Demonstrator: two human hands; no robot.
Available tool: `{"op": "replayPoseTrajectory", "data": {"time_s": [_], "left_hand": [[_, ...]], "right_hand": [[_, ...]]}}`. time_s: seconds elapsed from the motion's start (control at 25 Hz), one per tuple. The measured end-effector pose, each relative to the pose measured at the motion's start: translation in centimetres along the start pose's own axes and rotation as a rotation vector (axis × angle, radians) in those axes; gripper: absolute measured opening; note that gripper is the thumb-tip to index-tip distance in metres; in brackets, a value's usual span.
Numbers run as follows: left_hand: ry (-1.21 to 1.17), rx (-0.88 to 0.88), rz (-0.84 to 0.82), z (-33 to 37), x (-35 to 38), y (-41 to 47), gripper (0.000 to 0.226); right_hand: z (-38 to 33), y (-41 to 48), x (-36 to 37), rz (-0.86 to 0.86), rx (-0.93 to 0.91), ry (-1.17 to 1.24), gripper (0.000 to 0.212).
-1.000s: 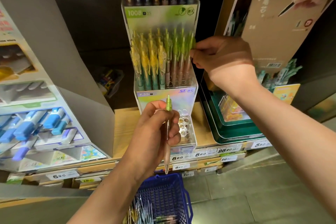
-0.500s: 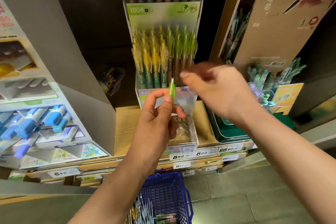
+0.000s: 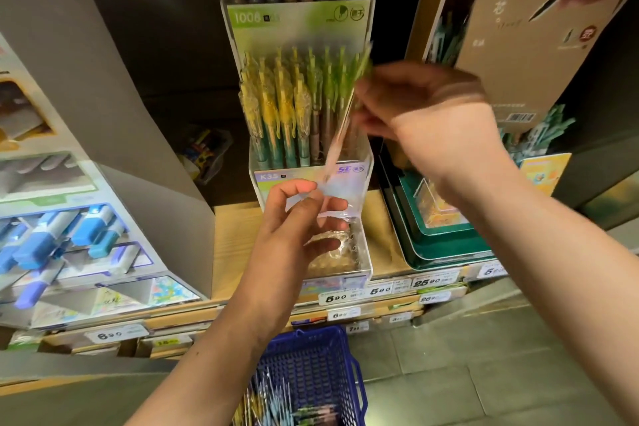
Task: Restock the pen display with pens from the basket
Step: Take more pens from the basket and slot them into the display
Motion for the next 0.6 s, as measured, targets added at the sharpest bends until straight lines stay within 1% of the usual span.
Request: {"op": "replayPoseTrajectory", "data": {"time_s": [0.12, 0.28, 0.36, 0.48, 0.52, 0.6], "left_hand": [[-0.033, -0.017, 0.034, -0.4, -0.8, -0.2, 0.019], [-0.001, -0.018, 0.046, -0.8, -1.5, -0.3, 0.023], [0.013, -0.017, 0.052, -0.8, -1.6, -0.3, 0.025], [0.041, -0.019, 0.063, -1.0, -1.9, -0.4, 0.029], [0.043, -0.021, 0.065, -1.0, -1.9, -0.4, 0.029], [0.043, -0.025, 0.074, -1.2, -2.1, -0.4, 0.028]], "right_hand": [[-1.7, 1.6, 0.0, 0.053, -0.149, -0.034, 0.004], [-1.1, 2.0, 1.4, 0.043, -0.221, -0.203, 0.001], [-0.5, 2.1, 2.0, 0.034, -0.201, -0.345, 0.012], [0.3, 2.0, 2.8, -0.033, -0.195, -0.668, 0.019], [0.5, 1.9, 3.0, -0.051, -0.207, -0.739, 0.020], [0.6, 1.9, 3.2, -0.068, -0.223, -0.791, 0.020]]}}
Point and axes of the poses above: each hand's wrist, its own y-axis towards the middle knuckle, its own x-axis out of the palm, z = x × y, the point moved 3 cm from there along y, towards the middle knuckle, and after that the axes turned 2 degrees about -z, right-handed, at the moved point
